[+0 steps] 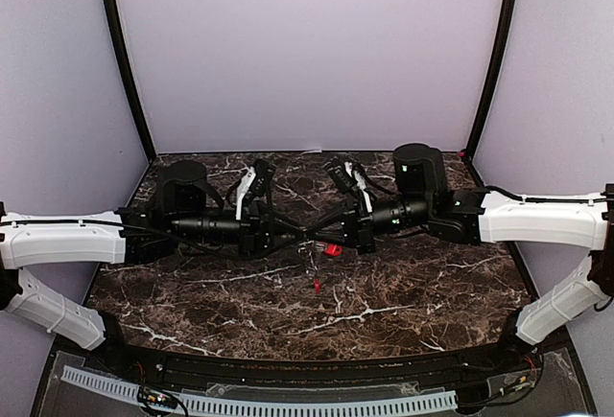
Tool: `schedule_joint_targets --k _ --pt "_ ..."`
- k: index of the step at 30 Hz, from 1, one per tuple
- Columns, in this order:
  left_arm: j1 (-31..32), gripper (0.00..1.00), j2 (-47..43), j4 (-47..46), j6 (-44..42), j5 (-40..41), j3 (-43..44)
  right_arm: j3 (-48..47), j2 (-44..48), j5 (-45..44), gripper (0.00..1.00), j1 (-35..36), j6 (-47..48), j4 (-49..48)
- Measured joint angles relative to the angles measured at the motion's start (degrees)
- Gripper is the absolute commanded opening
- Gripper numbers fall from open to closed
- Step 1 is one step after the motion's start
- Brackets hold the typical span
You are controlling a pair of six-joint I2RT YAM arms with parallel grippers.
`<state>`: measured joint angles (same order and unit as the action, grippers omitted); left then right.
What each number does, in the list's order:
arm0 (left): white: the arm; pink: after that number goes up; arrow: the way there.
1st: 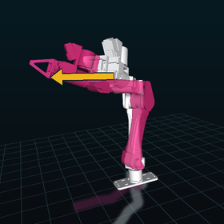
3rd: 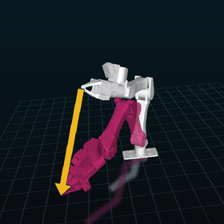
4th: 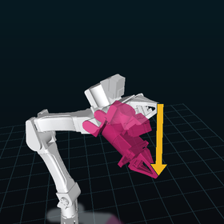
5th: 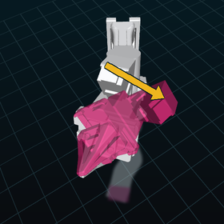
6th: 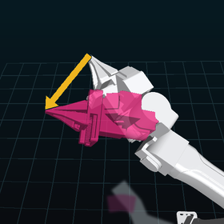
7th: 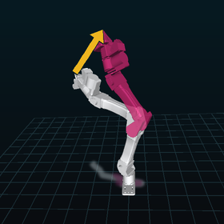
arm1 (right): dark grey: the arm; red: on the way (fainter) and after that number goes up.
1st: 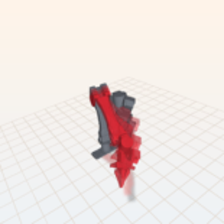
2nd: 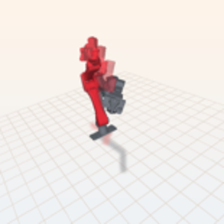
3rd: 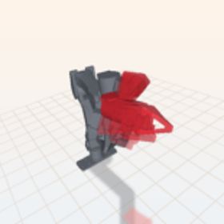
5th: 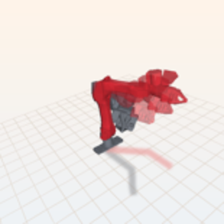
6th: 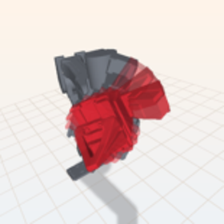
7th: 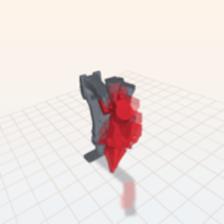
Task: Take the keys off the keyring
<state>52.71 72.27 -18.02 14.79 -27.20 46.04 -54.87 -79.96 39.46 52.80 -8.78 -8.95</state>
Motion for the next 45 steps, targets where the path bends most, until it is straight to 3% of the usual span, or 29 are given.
schedule_joint_targets --k 12,18,22,29,34,45 --pt "0.0 0.24 1.33 -0.26 -0.66 -4.83 0.55 -0.09 0.0 0.68 0.0 -0.02 -0.02 0.11" --pt "0.0 0.0 1.99 -0.79 -0.55 -7.23 0.9 -0.7 0.0 1.01 0.0 -0.11 -0.04 0.24" --pt "0.0 0.0 2.12 -1.18 -0.92 -8.15 0.9 -0.72 0.0 1.33 0.0 -0.5 -0.22 0.17" --pt "-0.04 0.0 1.97 -3.78 -0.9 -8.85 0.48 -0.44 0.31 3.39 0.3 -1.51 -1.2 -1.84" --pt "-0.04 0.0 1.09 -6.32 -0.9 -9.33 -1.33 0.72 1.75 4.24 0.44 -1.92 -1.73 -3.1" --pt "-0.04 0.0 -0.33 -11.56 -0.92 -12.94 -2.62 5.68 3.26 7.82 0.53 -2.62 -2.32 -8.5"
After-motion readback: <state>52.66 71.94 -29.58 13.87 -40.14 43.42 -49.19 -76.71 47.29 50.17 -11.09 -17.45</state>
